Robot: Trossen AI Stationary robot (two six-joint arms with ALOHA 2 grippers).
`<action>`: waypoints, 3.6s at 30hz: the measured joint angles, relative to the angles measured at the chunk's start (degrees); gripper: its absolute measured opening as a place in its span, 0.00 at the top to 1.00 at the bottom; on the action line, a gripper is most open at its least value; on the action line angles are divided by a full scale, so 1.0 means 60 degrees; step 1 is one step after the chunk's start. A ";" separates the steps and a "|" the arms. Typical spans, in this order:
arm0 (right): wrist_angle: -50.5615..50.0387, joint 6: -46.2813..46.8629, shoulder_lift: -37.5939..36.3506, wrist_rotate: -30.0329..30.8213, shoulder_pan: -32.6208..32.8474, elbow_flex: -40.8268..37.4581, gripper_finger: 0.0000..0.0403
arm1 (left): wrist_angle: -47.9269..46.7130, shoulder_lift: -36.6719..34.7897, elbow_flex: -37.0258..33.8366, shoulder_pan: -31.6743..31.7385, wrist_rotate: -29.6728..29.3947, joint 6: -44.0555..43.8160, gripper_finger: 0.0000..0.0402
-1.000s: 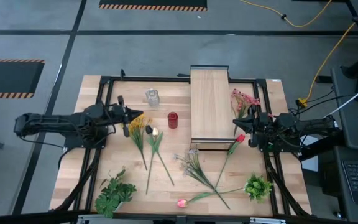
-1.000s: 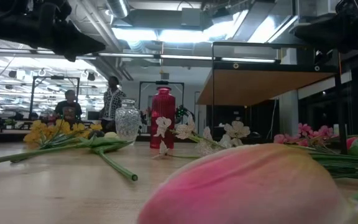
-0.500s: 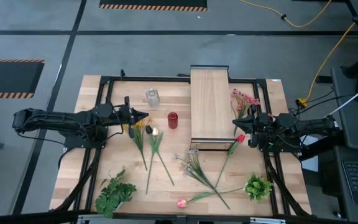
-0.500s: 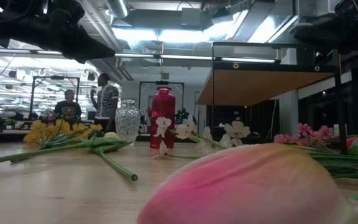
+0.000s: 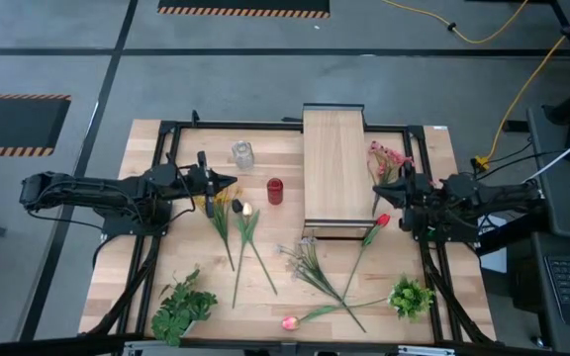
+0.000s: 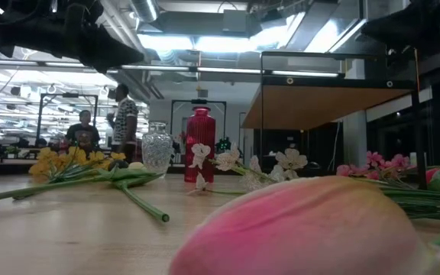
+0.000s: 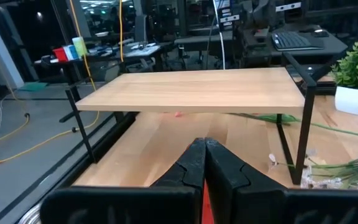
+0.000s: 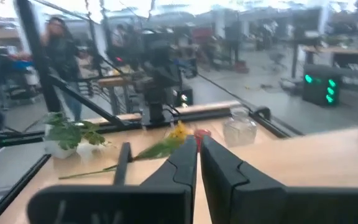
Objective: Pick and place flowers into a vace then onto a shelf
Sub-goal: Put the white flowers into the red vase
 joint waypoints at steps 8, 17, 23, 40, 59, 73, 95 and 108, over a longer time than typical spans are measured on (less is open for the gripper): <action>-0.0853 -0.0015 0.1177 0.1547 -0.0004 0.1403 0.98 | -0.0005 0.0000 0.0000 0.0000 -0.0822 0.0018 0.99; -0.1380 0.0464 0.2212 0.2410 -0.0004 0.2815 0.99 | -0.0056 0.0000 0.0000 0.0000 -0.1014 0.0015 0.99; -0.4175 0.2757 0.2996 0.3075 -0.0002 0.4168 0.99 | -0.0052 0.0000 0.0000 0.0000 -0.1010 0.0015 0.99; -0.6917 0.4794 0.5207 0.3093 0.0000 0.6366 1.00 | -0.0055 0.0000 0.0000 0.0000 -0.0998 0.0007 0.99; -0.7308 0.3960 0.7565 0.2230 0.1471 0.7540 1.00 | -0.0060 0.0000 0.0000 -0.0011 -0.0995 0.0004 0.99; -0.7614 0.3945 0.9809 0.2228 0.3140 0.8947 1.00 | -0.0271 -0.0004 -0.0004 -0.0011 -0.0995 -0.0102 0.99; -0.7705 0.6008 1.2552 0.1589 0.4694 1.0237 1.00 | 0.0163 -0.0004 -0.0004 -0.0155 0.3588 -0.0481 0.99; -0.7378 0.6313 1.3828 0.1534 0.5319 1.0233 0.97 | 0.0167 -0.0004 -0.0004 -0.0838 0.3737 0.0601 0.99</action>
